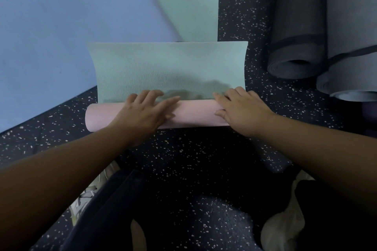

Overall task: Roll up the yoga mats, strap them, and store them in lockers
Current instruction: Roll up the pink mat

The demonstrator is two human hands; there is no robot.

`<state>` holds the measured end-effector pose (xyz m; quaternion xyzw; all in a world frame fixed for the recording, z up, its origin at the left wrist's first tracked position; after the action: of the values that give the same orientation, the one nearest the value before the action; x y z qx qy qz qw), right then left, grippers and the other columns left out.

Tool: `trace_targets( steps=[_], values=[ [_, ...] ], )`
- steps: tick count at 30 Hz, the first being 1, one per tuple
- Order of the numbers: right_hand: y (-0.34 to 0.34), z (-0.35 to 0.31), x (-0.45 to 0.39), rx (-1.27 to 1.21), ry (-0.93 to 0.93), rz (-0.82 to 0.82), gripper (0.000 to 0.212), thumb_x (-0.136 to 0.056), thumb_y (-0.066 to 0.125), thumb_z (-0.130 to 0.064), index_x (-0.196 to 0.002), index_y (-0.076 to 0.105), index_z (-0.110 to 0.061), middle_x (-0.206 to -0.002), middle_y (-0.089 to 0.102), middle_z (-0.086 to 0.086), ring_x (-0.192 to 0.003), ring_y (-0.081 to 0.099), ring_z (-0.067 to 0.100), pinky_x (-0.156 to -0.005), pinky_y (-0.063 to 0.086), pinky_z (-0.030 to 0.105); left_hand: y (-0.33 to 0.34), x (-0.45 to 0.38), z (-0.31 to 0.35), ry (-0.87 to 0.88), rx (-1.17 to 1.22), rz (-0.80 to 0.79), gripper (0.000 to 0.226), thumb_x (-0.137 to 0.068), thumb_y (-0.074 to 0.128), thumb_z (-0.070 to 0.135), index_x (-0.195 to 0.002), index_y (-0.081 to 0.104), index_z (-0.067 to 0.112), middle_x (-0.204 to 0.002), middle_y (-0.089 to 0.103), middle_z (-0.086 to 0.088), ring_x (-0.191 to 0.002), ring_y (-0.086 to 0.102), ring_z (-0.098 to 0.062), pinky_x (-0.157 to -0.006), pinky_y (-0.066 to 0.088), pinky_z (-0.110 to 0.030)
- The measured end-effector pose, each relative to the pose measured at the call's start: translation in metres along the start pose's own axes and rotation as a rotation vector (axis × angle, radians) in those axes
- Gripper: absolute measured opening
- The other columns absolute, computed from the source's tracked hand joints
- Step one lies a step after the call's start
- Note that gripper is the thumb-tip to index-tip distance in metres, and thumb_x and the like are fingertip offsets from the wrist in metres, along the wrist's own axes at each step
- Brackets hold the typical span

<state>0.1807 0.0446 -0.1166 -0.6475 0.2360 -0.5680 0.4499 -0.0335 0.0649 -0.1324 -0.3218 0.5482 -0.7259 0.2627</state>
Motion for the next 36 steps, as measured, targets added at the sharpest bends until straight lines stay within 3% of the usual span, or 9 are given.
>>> trace_targets(
  steps=[6,10,13,16,19,23,27,36],
  values=[
    [-0.005,0.005,-0.01,-0.046,0.077,-0.088,0.054,-0.102,0.016,-0.046,-0.15,0.016,-0.022,-0.142,0.04,0.007,-0.129,0.034,0.025,-0.102,0.03,0.044,0.003,-0.001,0.006,0.102,-0.101,0.044,0.062,-0.081,0.046,0.032,-0.142,0.033,0.03,-0.123,0.049,-0.011,-0.104,0.049,-0.03,-0.083,0.036,-0.042],
    [-0.007,0.007,-0.012,-0.115,0.163,-0.052,0.045,-0.103,0.018,-0.042,-0.135,0.035,-0.016,-0.133,0.048,0.007,-0.123,0.04,0.026,-0.098,0.033,0.043,0.0,-0.003,0.009,0.058,-0.057,-0.002,0.056,-0.088,0.037,0.045,-0.141,0.035,0.024,-0.128,0.056,-0.014,-0.112,0.057,-0.034,-0.086,0.046,-0.051],
    [-0.012,0.0,-0.012,-0.144,0.166,0.066,0.029,-0.101,0.035,-0.027,-0.128,0.039,-0.014,-0.129,0.048,0.006,-0.119,0.042,0.025,-0.097,0.032,0.039,0.003,-0.008,0.006,-0.02,-0.054,-0.121,0.062,-0.089,0.026,0.058,-0.144,0.03,0.03,-0.136,0.054,-0.009,-0.125,0.051,-0.032,-0.094,0.04,-0.06],
    [-0.014,-0.011,-0.01,-0.152,0.061,0.129,0.05,-0.087,0.047,-0.006,-0.136,0.037,-0.014,-0.133,0.044,0.004,-0.123,0.038,0.025,-0.103,0.027,0.036,0.002,-0.015,0.001,-0.098,-0.065,-0.147,0.068,-0.089,0.007,0.063,-0.151,0.012,0.038,-0.154,0.032,-0.003,-0.145,0.022,-0.026,-0.11,0.018,-0.058],
    [-0.016,-0.015,-0.008,-0.191,0.035,0.149,0.057,-0.086,0.042,-0.004,-0.141,0.033,-0.014,-0.14,0.038,0.004,-0.13,0.032,0.023,-0.107,0.019,0.034,-0.002,-0.023,-0.003,-0.135,-0.068,-0.187,0.063,-0.092,0.01,0.06,-0.15,-0.005,0.042,-0.16,0.015,0.002,-0.148,0.001,-0.02,-0.115,0.004,-0.053],
    [-0.01,-0.014,-0.011,-0.234,0.049,0.061,0.061,-0.092,0.035,-0.008,-0.15,0.018,-0.016,-0.155,0.022,0.002,-0.143,0.018,0.019,-0.118,0.007,0.041,-0.001,-0.024,-0.003,-0.141,-0.047,-0.223,0.062,-0.093,0.011,0.059,-0.15,-0.007,0.042,-0.16,0.014,0.002,-0.148,-0.002,-0.02,-0.115,0.002,-0.054],
    [-0.007,-0.012,-0.012,-0.235,0.047,-0.027,0.063,-0.096,0.031,-0.013,-0.153,0.004,-0.018,-0.161,0.007,-0.003,-0.147,0.003,0.014,-0.119,-0.001,0.043,-0.001,-0.02,0.002,-0.154,-0.033,-0.215,0.06,-0.096,0.015,0.056,-0.15,-0.006,0.042,-0.159,0.014,0.001,-0.148,0.001,-0.02,-0.115,0.004,-0.053],
    [-0.006,-0.018,-0.003,-0.194,-0.025,0.072,0.078,-0.088,0.037,-0.006,-0.153,-0.005,-0.015,-0.159,-0.016,-0.002,-0.147,-0.014,0.016,-0.117,-0.009,0.042,-0.007,-0.034,-0.008,-0.198,0.088,-0.31,0.057,-0.096,0.014,0.058,-0.15,0.0,0.045,-0.158,0.018,0.006,-0.148,0.007,-0.017,-0.116,0.005,-0.053]
  ],
)
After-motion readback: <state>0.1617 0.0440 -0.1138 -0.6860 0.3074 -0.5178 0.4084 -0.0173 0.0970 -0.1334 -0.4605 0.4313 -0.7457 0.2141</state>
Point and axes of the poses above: each hand's wrist, its own x-axis away from the middle knuckle, its own y-axis out of the palm, z = x × y, the point moved 6 cm from there along -x, towards the middle knuckle
